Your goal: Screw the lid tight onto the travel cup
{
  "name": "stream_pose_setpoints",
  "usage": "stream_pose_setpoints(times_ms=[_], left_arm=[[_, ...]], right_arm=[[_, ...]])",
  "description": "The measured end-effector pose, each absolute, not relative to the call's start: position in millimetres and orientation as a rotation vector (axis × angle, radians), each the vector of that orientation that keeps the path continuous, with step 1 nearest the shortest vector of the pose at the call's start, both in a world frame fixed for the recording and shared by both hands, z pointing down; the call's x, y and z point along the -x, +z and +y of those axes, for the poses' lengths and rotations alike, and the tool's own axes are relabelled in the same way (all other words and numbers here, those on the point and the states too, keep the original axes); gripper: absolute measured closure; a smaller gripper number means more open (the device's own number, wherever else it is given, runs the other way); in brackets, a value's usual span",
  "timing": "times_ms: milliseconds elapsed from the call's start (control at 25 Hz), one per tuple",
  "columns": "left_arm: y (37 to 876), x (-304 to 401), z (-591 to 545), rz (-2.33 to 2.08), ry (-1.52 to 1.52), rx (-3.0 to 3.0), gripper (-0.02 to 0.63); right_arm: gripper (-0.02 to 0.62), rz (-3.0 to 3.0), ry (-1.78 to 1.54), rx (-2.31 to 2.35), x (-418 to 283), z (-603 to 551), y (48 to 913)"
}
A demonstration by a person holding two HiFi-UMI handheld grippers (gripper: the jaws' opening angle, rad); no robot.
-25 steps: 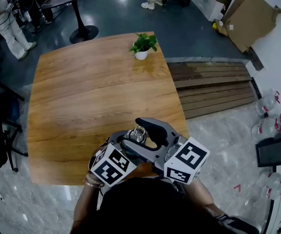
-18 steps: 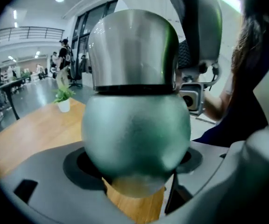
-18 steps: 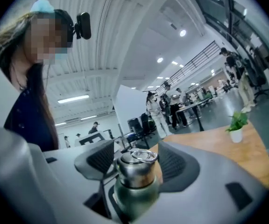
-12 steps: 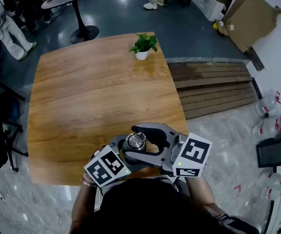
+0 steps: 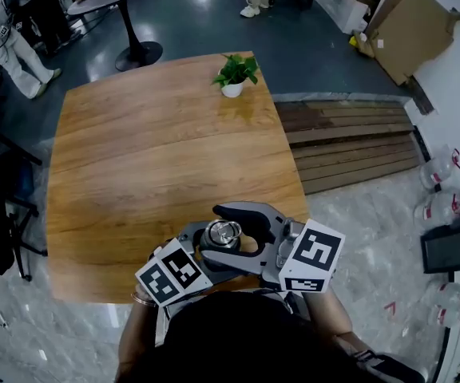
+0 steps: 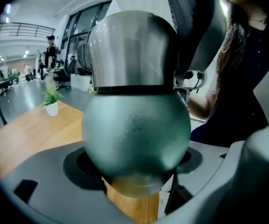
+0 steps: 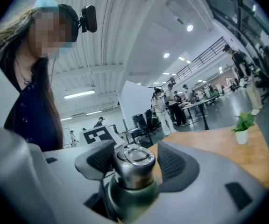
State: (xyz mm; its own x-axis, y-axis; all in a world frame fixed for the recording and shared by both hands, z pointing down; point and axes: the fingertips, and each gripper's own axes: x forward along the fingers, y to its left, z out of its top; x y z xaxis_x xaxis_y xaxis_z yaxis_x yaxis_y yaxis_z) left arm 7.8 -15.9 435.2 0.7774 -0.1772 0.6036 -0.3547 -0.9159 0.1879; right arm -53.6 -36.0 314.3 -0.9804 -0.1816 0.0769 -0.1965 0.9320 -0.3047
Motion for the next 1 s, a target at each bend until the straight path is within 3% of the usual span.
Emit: stream_pose_setpoints(times_ms=[360,600,1000], left_arm=[[449.5,5.6,-44.5,-0.757,0.986,-2.568,0.206],[440.1,-7.1,-18.3,-0.426,0.808,-2.610,0.206],[443.1,-0.4,-36.0,-0.673,0.881,-2.545,0.206]], right_arm=[[0.319,-2.947,0.390,-0.672,52.1,-57.5,323.4],[0.318,-2.989,0.432,-0.396,53.4,-42.0,323.1],[0.319,-2.951,0.397,-0.672,53.8,-54.5,323.4]])
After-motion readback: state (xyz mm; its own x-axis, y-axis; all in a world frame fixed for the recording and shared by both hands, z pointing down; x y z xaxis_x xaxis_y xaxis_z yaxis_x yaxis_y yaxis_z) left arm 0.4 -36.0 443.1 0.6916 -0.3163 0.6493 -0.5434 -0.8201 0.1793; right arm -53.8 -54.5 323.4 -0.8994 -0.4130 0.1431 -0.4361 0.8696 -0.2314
